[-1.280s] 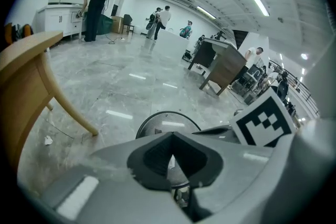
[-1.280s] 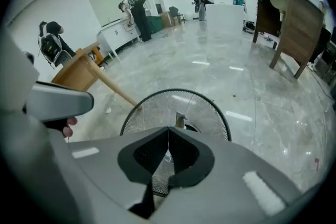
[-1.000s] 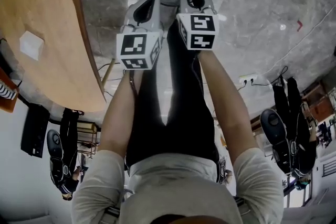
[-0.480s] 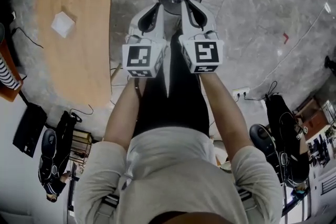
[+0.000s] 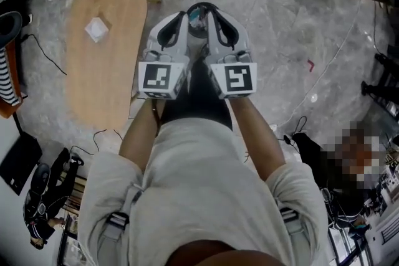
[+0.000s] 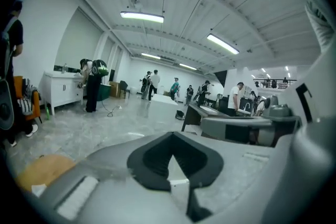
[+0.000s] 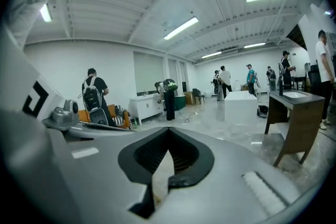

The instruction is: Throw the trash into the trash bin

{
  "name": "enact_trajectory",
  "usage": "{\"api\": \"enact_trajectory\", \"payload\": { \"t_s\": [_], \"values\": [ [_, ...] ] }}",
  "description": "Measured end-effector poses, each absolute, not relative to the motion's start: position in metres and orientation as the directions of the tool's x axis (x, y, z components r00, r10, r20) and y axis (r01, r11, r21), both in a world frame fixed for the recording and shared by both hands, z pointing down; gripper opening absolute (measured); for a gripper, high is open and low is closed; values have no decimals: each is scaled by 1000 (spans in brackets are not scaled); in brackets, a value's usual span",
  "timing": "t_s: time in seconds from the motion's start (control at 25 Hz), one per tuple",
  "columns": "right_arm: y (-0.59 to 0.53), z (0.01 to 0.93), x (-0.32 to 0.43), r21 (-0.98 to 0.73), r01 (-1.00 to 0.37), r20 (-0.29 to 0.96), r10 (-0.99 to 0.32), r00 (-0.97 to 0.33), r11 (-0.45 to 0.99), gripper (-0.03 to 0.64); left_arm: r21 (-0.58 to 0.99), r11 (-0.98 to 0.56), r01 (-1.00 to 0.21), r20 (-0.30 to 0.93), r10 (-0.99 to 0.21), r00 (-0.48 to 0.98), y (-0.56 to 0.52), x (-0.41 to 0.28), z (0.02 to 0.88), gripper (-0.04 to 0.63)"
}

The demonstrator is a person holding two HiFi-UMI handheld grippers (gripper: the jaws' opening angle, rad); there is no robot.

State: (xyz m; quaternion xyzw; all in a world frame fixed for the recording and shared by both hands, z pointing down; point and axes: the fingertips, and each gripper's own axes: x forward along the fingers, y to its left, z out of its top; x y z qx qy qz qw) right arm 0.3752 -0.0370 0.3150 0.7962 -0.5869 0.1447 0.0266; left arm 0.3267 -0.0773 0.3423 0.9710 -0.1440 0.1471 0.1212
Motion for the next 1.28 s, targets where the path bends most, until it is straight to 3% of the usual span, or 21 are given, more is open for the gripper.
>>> {"api": "enact_trajectory", "payload": {
  "t_s": [0.2,0.56,1.04,1.28],
  "values": [
    [-32,242,343,-71,-958,166,-950,264,-278,8,167,-934,-316,212,-279,937,-79,306,268,18],
    [-47,163,323,23,-965,87,-961,261,-260,8,176,-944,-278,132,-257,957,-79,294,196,19],
    [-35,128,331,15,-954,24,-954,300,-299,8,156,-964,-216,42,-212,976,-68,315,150,18],
    [-41,126,331,26,-967,33,-966,255,-254,8,152,-955,-254,38,-251,967,-71,315,146,18]
  ]
}}
